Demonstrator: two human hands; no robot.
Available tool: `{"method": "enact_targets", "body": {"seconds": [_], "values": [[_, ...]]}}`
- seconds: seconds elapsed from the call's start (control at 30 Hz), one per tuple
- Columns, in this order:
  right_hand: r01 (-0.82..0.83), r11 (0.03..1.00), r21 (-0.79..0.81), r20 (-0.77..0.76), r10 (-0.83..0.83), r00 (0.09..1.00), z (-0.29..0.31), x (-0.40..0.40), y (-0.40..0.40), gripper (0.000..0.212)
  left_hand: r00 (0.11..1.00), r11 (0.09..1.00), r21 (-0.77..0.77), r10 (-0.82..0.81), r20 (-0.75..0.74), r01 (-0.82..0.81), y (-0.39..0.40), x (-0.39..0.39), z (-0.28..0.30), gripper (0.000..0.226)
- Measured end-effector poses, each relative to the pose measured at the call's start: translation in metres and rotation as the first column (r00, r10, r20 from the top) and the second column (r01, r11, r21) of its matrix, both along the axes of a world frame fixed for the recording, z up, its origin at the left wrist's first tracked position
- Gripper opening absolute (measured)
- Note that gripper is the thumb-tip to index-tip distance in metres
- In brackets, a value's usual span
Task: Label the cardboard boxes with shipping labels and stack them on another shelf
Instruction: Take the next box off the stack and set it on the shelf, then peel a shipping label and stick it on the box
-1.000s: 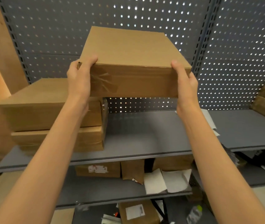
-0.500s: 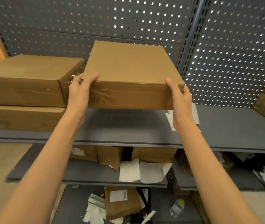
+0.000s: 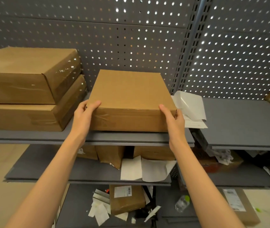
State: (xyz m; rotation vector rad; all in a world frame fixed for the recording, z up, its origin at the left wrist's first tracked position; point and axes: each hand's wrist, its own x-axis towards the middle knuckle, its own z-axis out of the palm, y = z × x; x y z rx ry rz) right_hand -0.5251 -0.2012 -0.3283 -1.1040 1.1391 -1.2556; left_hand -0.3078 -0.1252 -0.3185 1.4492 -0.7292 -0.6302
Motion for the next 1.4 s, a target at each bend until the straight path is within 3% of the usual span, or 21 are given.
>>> {"method": "enact_targets", "body": {"seconds": [0.7,0.97,1.07,1.17,1.4], "values": [[0.002,1.000,0.018,-0.016,-0.002,1.000,-0.007,0.005,-0.011,0.065,1.000,0.999,0.043,-0.021,-0.002,0.022,-0.019,0.007,-0.015,0.049],[-0.073,0.997,0.028,-0.040,0.075,0.996,-0.004,-0.002,-0.008,0.070,0.999,0.996,0.081,-0.045,0.015,0.044,-0.013,0.003,-0.006,0.051],[-0.107,0.994,0.022,-0.082,0.108,0.991,-0.001,-0.008,-0.007,0.074,0.985,0.992,0.124,0.007,0.171,-0.029,-0.008,0.002,-0.003,0.058],[-0.107,0.994,-0.025,-0.132,0.103,0.986,0.003,-0.019,-0.006,0.072,0.909,0.989,0.114,0.036,0.415,-0.091,-0.001,-0.002,0.003,0.059],[-0.045,0.987,-0.154,-0.255,0.004,0.967,0.013,-0.061,-0.009,0.060,0.542,0.987,0.028,0.063,0.838,-0.158,0.002,-0.043,0.023,0.042]]}}
